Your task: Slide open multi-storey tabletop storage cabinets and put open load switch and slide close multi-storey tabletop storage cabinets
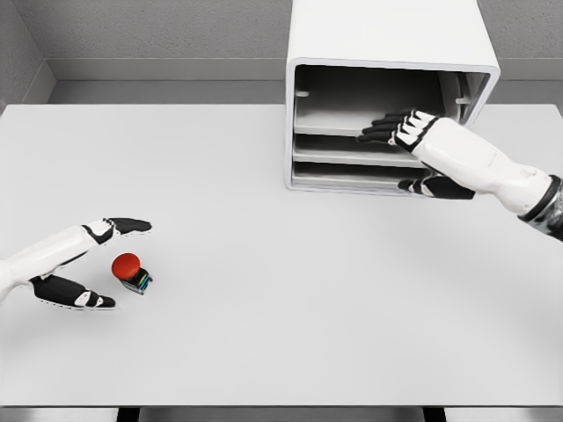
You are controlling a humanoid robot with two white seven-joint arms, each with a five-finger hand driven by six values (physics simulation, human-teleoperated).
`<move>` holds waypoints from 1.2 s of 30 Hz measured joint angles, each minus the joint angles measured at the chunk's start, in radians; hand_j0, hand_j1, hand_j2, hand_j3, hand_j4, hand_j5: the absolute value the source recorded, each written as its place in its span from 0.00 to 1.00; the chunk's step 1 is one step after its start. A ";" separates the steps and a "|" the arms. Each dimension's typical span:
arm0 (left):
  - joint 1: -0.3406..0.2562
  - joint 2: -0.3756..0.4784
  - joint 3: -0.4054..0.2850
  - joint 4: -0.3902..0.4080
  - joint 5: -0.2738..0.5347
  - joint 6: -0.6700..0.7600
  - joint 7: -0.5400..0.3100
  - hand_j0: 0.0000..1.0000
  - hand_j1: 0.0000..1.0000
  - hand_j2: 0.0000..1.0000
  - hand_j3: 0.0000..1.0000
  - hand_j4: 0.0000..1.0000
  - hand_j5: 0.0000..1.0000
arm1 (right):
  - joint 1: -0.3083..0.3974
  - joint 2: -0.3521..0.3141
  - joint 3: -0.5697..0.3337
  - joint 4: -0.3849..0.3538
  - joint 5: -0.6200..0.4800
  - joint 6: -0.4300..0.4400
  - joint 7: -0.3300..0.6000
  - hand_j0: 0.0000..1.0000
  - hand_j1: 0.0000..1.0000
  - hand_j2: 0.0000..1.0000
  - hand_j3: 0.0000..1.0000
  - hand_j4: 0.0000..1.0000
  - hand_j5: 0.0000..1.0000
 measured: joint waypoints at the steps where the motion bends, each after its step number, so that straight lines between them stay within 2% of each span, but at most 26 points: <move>1: -0.012 0.002 0.000 0.008 0.000 0.000 0.000 1.00 1.00 1.00 1.00 1.00 1.00 | -0.003 0.010 0.000 0.013 0.003 0.000 0.012 0.89 0.89 0.89 0.89 0.89 0.89; 11: -0.017 -0.002 -0.018 0.027 -0.002 0.000 0.000 1.00 1.00 1.00 1.00 1.00 1.00 | -0.072 0.054 0.030 0.101 0.012 0.000 0.043 0.90 0.90 0.90 0.90 0.90 0.90; 18: -0.018 0.001 -0.041 0.034 -0.004 0.000 0.000 1.00 1.00 1.00 1.00 1.00 1.00 | -0.078 0.084 0.032 0.155 0.014 -0.001 0.068 0.90 0.90 0.90 0.90 0.90 0.90; 25: -0.018 -0.002 -0.056 0.046 -0.018 0.000 0.000 1.00 1.00 1.00 1.00 1.00 1.00 | -0.115 0.103 0.032 0.225 0.015 -0.001 0.076 0.90 0.90 0.90 0.90 0.90 0.90; 36: -0.045 -0.013 -0.085 0.068 -0.051 0.000 0.000 1.00 1.00 1.00 1.00 1.00 1.00 | -0.115 0.127 0.035 0.245 0.034 -0.001 0.078 0.90 0.90 0.90 0.90 0.90 0.90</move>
